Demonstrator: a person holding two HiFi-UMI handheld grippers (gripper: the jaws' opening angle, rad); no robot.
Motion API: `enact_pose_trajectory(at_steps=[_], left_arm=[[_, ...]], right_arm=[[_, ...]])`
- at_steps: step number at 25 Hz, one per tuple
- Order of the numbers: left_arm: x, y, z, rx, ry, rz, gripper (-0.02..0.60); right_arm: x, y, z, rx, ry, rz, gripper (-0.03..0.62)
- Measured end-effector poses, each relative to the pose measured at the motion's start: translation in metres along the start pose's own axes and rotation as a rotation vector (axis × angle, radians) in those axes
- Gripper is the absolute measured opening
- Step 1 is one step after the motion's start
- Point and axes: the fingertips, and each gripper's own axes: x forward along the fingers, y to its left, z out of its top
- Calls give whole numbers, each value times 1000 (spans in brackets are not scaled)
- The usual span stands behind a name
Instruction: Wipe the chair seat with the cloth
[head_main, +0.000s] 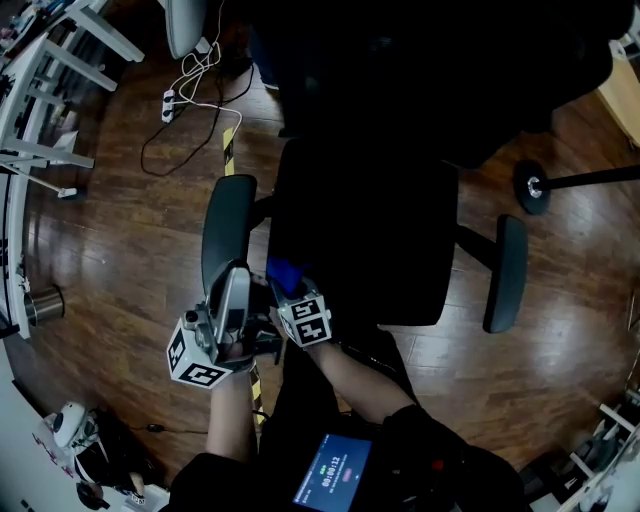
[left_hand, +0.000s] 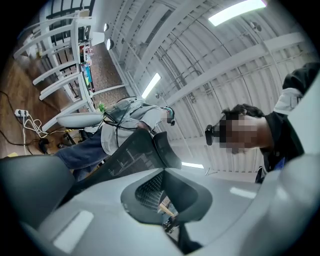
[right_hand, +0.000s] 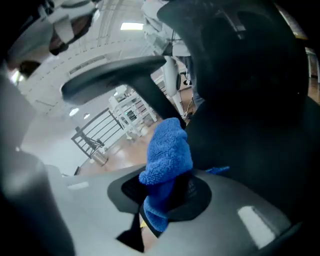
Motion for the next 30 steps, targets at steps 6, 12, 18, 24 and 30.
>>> enact_pose_trajectory(at_steps=[6,12,18,24,30], left_arm=[[-6,1,-5,-12,4,-8,-8],[8,0,-15,-36,5,-33,-8],[23,-5,-25,-49,4,-56,-8],[28,-7,-34,-51,10,-52,-8],[22,-6,-30,-46,2,-34,-8]], right_arm=[[-10,-47,-18,-23,21,-79,87],[-124,-179,-58,65,19,-324,87],[-261,-270,-69,143,-52,-546,87],[-273,-286,-77,156,-74,-594,87],[-221,-226,-48,116,-98,-456,87]])
